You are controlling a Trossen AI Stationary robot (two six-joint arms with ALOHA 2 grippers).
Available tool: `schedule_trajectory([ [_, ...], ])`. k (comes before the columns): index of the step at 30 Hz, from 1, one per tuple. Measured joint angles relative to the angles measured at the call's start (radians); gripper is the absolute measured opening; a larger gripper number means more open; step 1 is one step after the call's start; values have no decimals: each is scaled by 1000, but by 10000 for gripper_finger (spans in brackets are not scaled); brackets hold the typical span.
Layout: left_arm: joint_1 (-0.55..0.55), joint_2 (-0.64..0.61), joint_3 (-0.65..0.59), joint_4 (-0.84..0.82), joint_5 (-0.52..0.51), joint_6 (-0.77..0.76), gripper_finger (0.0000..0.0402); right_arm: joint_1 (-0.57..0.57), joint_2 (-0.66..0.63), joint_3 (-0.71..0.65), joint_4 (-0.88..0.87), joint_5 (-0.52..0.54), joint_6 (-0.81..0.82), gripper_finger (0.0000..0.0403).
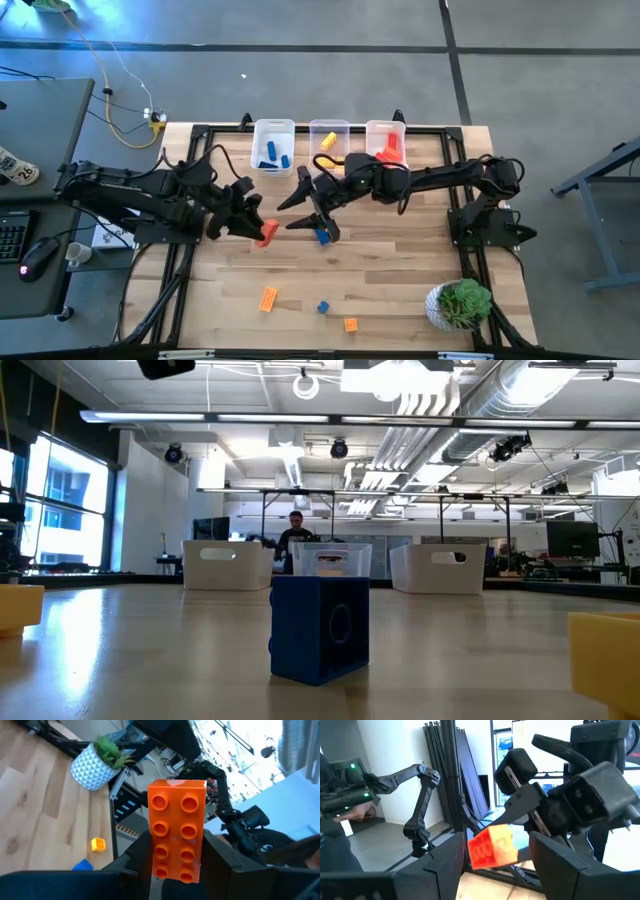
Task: Sort & place blocks by color
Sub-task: Put the orange block into the right white bin
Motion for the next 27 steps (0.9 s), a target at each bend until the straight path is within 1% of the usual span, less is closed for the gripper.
schedule_trajectory([
  [8,27,96,9,94,63,1,101,0,0,0,15,-2,23,211],
  [11,47,131,31,117,99,14,101,0,0,0,8,-28,26,211],
  [15,78,169,63,122,154,29,101,0,1,0,8,-69,50,211],
  [20,116,212,97,148,236,37,101,0,1,0,-1,-65,52,211],
  [27,159,274,131,150,293,55,101,0,1,0,-12,-65,52,210],
])
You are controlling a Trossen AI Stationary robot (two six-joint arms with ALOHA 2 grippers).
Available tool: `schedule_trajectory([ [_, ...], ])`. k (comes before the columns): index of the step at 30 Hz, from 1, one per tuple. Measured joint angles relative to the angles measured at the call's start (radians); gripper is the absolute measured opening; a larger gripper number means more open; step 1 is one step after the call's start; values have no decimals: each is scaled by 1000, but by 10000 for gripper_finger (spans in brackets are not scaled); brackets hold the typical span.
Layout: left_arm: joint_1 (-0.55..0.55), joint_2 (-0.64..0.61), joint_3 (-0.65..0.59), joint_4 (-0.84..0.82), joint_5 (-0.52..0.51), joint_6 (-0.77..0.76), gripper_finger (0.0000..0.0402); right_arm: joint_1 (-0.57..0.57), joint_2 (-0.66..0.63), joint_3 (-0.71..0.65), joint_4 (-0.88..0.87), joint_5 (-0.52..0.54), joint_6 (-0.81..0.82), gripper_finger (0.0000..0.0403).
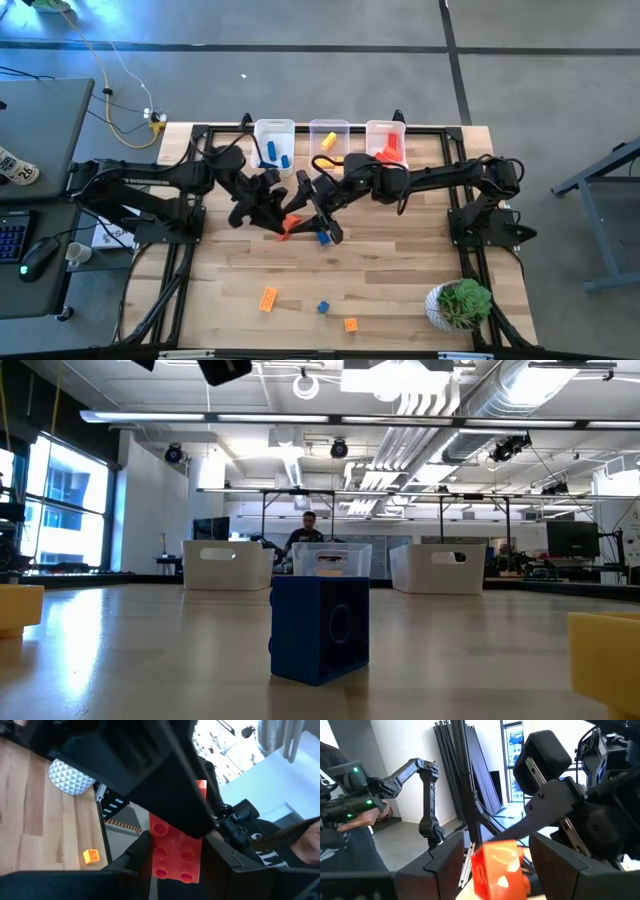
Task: Sort & place blocks by color
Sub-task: Put the orange block into the right white bin
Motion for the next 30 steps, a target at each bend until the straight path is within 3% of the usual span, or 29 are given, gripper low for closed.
schedule_trajectory([
  [5,21,39,15,31,24,14,101,0,0,0,-52,-4,0,180],
  [14,52,70,16,68,77,0,101,-19,1,0,-96,-82,-26,69],
  [16,58,70,16,68,74,-1,109,-27,1,0,-97,-94,-40,68],
  [24,66,70,16,58,46,38,211,-67,-1,0,-160,-112,-29,68],
  [30,85,70,16,0,-17,56,229,-105,-2,1,-234,-143,-31,68],
])
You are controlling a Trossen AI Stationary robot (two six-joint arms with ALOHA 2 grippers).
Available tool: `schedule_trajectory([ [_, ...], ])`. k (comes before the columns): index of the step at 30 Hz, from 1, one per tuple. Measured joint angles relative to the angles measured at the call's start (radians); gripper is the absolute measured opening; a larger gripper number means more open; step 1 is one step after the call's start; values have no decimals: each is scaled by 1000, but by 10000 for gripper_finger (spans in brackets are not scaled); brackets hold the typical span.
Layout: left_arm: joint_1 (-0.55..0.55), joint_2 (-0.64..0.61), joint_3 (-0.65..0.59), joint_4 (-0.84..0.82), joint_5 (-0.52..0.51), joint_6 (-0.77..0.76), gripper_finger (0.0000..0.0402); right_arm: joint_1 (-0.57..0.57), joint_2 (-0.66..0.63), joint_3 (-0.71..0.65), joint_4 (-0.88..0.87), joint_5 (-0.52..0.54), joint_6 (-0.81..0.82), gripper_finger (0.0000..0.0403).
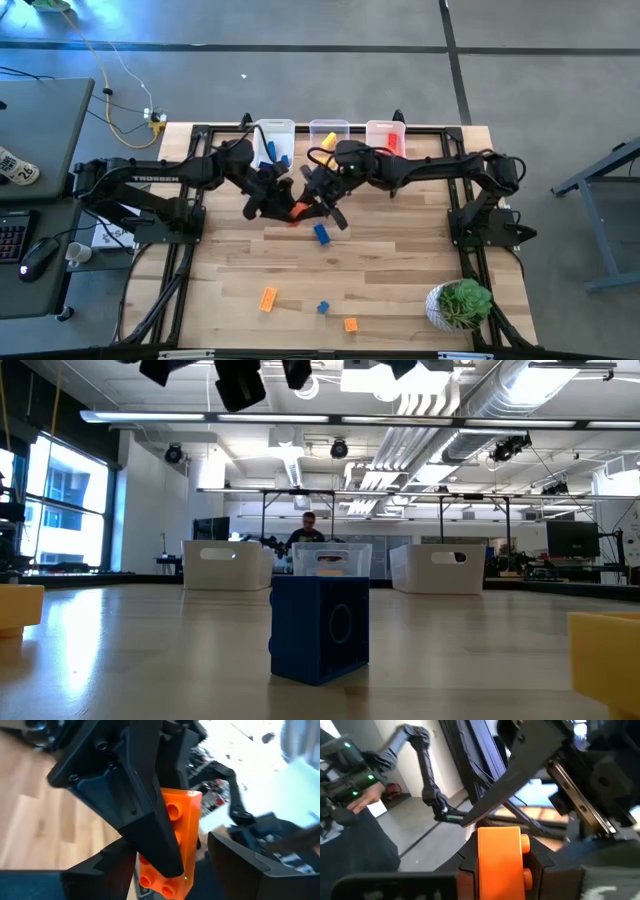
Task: Sort & place blocks by color
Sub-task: Put the orange block into the right white bin
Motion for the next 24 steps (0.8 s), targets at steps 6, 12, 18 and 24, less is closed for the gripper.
schedule_trajectory([
  [6,56,0,0,-111,-78,5,230,-55,-10,0,-148,-4,-13,68],
  [12,101,-1,0,-158,-194,6,231,-115,-31,-2,-367,27,-81,68],
  [18,131,-1,1,-181,-290,6,231,-186,-63,-2,-589,199,-164,68],
  [24,145,-1,1,-215,-403,5,231,-274,-75,-2,-757,368,-188,68],
])
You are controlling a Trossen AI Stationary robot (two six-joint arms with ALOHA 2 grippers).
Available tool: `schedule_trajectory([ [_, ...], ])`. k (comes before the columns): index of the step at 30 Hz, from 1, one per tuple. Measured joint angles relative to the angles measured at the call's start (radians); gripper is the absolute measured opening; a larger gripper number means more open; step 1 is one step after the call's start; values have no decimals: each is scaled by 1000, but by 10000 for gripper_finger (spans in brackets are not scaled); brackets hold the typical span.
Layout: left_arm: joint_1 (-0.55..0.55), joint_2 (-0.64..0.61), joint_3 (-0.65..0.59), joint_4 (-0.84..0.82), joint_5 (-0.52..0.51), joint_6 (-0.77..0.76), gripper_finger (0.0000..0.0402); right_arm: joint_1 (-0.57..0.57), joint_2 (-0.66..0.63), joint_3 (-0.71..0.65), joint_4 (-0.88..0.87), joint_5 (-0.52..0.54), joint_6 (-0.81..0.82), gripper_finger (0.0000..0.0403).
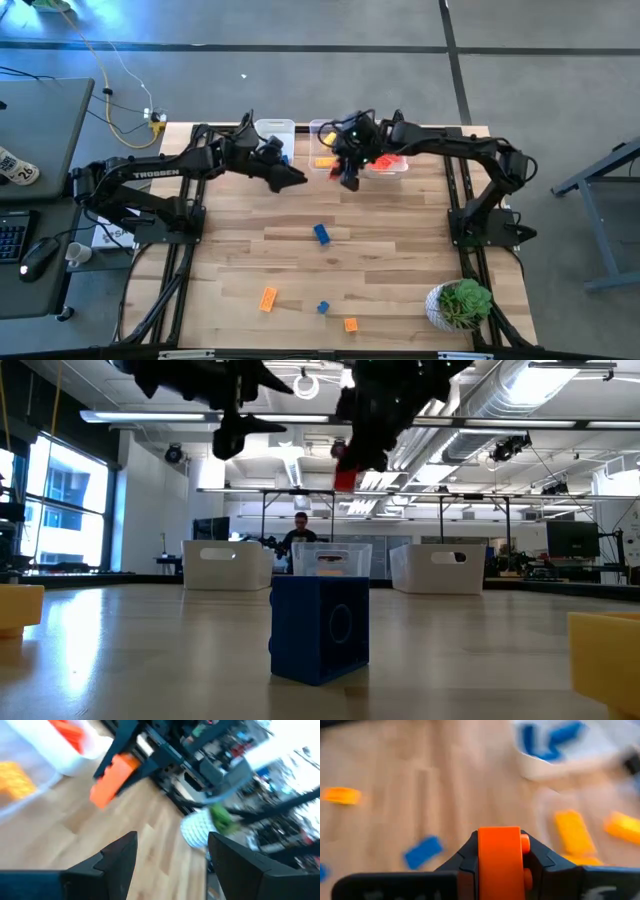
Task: Sort & place blocks by color
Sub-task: Put the orange block into the right white bin
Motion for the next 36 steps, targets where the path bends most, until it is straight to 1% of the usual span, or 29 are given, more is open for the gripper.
schedule_trajectory([
  [4,-2,0,0,-53,-83,-1,231,-59,0,0,-91,122,-1,68],
  [7,-4,0,0,-105,-131,-2,231,-103,0,0,-134,188,0,68],
  [9,-7,0,0,-145,-166,-3,231,-129,0,0,-147,232,5,68],
  [15,-25,0,0,-264,-280,-22,231,-190,0,0,-187,424,34,68],
  [17,-34,0,0,-300,-310,-35,231,-208,0,0,-201,460,35,68],
  [22,-63,0,0,-376,-378,-82,231,-253,22,1,-220,509,85,68],
  [27,-111,0,0,-446,-409,-135,231,-285,75,1,-254,539,116,68],
  [32,-166,0,0,-518,-410,-160,224,-295,111,1,-262,533,139,74],
  [36,-214,0,0,-567,-425,-179,210,-299,124,1,-272,496,168,88],
])
